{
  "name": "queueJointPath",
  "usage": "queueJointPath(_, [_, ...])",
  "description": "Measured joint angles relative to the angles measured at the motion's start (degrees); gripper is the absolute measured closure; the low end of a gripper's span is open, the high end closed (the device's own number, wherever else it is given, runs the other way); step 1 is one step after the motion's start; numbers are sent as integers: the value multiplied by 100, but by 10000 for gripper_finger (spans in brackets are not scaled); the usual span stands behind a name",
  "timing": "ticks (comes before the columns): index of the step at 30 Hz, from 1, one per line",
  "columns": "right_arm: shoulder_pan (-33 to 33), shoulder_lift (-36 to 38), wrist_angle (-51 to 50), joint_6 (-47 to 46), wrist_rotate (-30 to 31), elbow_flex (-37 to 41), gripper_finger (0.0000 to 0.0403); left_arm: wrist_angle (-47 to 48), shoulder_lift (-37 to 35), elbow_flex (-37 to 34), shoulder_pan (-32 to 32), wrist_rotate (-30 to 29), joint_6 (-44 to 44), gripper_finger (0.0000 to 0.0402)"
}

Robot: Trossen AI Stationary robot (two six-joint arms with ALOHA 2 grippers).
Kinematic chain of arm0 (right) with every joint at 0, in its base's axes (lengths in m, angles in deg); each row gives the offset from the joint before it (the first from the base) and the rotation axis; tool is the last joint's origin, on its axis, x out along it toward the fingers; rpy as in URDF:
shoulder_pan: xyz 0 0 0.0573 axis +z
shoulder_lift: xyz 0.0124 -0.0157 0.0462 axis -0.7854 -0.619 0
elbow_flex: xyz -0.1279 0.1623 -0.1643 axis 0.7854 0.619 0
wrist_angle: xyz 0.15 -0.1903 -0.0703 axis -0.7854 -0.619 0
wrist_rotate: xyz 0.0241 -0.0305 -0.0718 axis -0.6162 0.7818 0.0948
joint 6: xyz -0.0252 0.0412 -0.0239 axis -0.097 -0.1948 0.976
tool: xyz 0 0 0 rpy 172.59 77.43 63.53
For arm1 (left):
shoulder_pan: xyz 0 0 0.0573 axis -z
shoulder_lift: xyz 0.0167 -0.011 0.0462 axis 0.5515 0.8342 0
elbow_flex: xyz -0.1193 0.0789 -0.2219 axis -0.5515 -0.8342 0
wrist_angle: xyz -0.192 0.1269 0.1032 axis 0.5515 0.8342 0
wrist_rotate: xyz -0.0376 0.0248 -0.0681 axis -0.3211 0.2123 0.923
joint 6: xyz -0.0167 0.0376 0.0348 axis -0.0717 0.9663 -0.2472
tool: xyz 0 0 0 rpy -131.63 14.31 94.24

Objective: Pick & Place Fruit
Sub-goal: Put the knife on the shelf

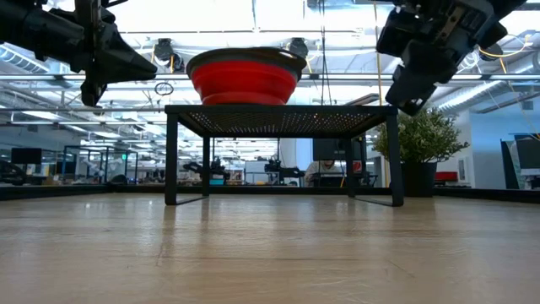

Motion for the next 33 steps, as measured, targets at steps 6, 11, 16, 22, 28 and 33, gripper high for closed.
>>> queueJointPath(6, [-4, -22, 174, 0, 391, 0, 403, 4, 1, 0, 2, 1, 33, 350])
queueJointPath(11, [-4, -92, 253, 41, 420, 0, 403, 7, -1, 0, 0, 2, 33, 350])
queueJointPath(16, [-4, -231, 424, 39, 398, 4, 403, 7, 1, 0, 0, 2, 30, 350])
queueJointPath(22, [-7, -369, 655, 38, 396, 4, 403, 7, 0, 0, 1, 4, 17, 350])
queueJointPath(28, [-7, -506, 1058, -33, 396, 4, 403, 17, 1, 0, 2, 4, 19, 350])
queueJointPath(33, [-7, -669, 1294, -66, 392, 4, 403, 17, -1, 0, 1, 5, 20, 350])
